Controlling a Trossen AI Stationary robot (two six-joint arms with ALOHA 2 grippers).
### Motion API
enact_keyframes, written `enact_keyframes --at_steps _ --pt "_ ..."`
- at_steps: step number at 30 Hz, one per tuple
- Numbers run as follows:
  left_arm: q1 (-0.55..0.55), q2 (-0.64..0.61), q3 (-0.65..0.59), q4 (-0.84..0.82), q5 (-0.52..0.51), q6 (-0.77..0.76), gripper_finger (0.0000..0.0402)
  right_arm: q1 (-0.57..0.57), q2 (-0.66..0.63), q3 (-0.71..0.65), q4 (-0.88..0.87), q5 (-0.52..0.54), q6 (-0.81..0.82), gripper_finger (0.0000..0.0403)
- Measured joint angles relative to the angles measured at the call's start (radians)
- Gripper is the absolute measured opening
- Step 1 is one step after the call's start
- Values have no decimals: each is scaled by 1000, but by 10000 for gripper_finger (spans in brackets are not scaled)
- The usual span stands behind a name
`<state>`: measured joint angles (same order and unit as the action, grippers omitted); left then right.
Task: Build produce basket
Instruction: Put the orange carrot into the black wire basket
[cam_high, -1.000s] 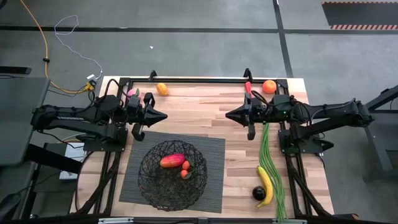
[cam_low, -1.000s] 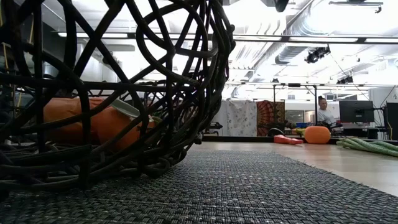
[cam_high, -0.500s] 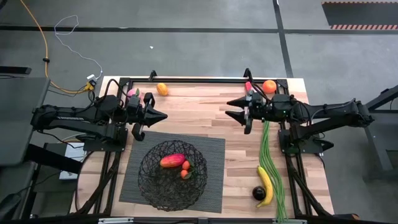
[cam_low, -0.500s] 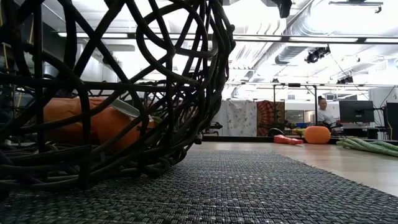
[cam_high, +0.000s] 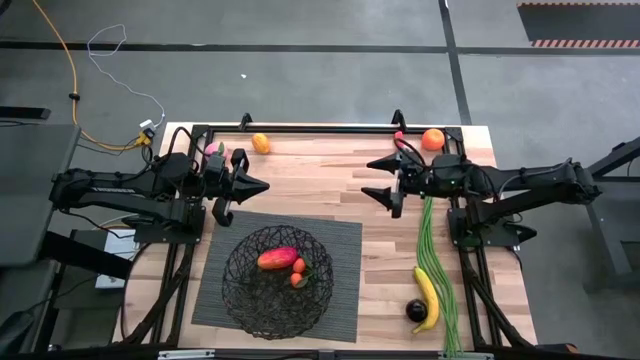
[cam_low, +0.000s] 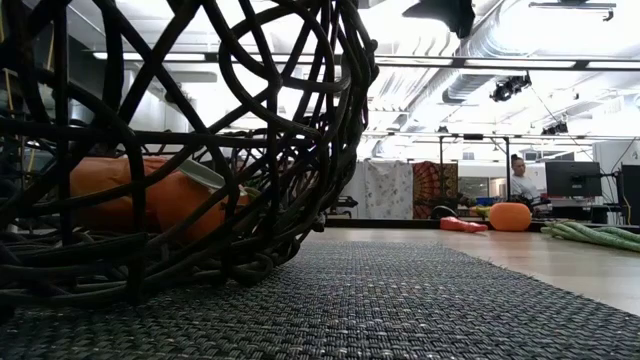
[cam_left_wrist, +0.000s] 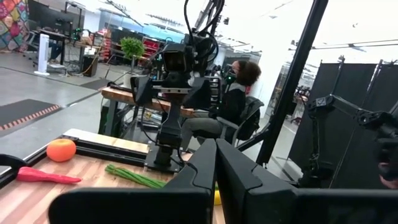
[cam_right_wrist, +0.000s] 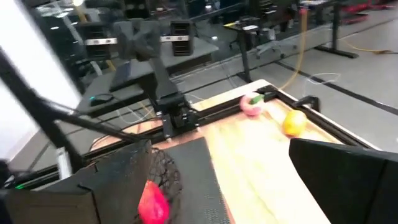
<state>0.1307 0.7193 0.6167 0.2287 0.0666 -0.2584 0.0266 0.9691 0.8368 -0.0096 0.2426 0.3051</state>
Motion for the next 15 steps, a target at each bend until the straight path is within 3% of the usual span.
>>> enact_keyframes --at_steps 3,7,11,15 --pt "0 0 0 0 0 0 0 -31 0 16 -88 121 74 364" --pt "0 0 0 0 0 0 0 -182 27 119 -414 205 268 364" --pt "0 0 0 -1 -3 0 0 -390 100 194 -681 137 324 364" --pt "0 0 0 -7 -4 0 0 -571 204 197 -735 5 317 364"
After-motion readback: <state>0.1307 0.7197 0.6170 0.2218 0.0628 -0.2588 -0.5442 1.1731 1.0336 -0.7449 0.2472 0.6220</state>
